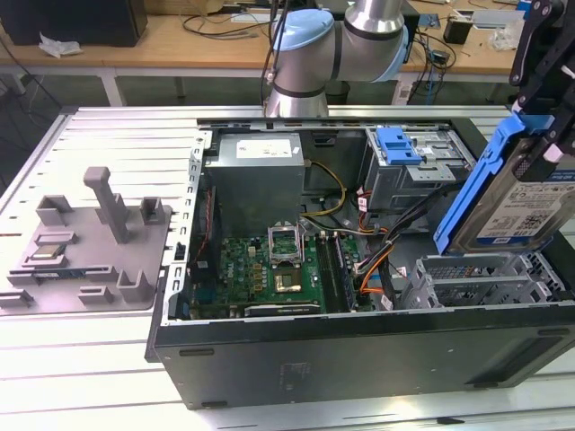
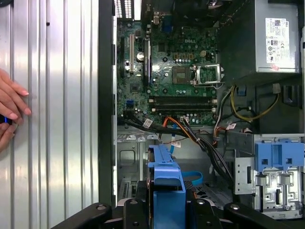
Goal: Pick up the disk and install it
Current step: 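Insert the disk into the insertion slot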
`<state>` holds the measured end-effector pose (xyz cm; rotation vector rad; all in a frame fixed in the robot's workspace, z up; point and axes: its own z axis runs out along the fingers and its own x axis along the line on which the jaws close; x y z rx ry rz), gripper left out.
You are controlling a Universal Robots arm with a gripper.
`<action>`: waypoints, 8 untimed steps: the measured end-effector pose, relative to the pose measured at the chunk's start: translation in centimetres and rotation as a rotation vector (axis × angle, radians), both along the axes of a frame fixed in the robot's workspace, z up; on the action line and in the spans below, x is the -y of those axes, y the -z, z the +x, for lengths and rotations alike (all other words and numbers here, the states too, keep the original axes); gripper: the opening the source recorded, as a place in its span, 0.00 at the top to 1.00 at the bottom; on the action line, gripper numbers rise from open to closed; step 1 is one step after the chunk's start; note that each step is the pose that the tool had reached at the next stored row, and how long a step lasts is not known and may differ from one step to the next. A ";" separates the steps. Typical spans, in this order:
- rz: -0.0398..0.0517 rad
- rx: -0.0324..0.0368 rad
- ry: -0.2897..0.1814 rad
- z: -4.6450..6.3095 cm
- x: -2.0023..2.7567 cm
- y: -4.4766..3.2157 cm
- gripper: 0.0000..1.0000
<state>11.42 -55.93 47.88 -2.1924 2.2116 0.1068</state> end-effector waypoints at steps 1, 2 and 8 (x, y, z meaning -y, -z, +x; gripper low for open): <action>-0.0001 -0.0001 0.000 0.0 0.00 0.00 0.63; -0.0001 -0.0001 0.000 -0.1 0.00 0.02 0.63; -0.0001 -0.0001 0.000 -0.1 -0.13 0.36 0.63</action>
